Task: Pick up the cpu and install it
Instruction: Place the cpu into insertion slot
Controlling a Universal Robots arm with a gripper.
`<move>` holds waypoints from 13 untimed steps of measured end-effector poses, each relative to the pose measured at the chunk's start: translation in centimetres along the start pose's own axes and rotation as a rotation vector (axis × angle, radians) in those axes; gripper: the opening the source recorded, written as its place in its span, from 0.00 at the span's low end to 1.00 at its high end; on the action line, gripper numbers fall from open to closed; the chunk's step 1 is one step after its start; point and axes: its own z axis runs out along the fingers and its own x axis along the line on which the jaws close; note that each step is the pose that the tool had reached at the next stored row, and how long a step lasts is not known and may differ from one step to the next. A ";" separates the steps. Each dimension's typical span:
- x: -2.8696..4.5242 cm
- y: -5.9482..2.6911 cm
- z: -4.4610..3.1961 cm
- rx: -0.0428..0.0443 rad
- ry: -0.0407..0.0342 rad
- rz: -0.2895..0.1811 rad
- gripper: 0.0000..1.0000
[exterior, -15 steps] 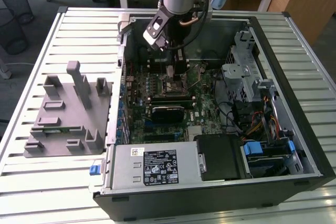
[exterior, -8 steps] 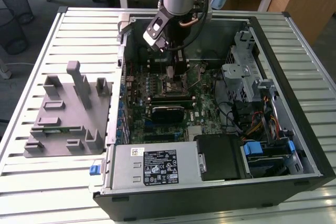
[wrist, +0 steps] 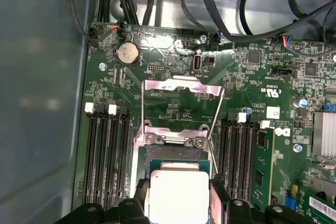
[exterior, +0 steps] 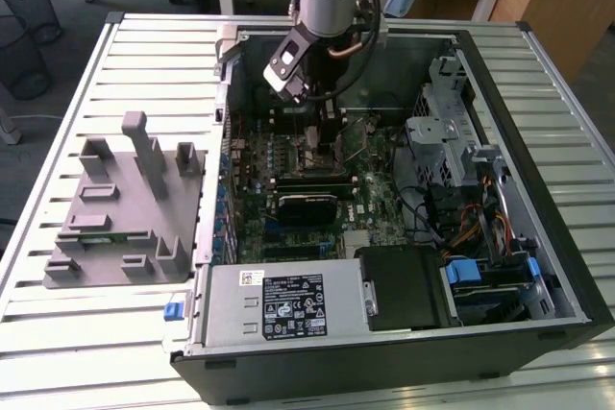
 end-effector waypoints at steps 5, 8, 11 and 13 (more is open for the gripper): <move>0.01 -0.01 0.45 0.0003 -0.0004 0.018 0.54; 0.02 -0.03 0.80 0.0002 0.0010 0.017 0.54; 0.03 -0.04 1.09 0.0001 0.0022 0.016 0.54; 0.03 -0.04 1.28 0.0001 0.0031 0.016 0.54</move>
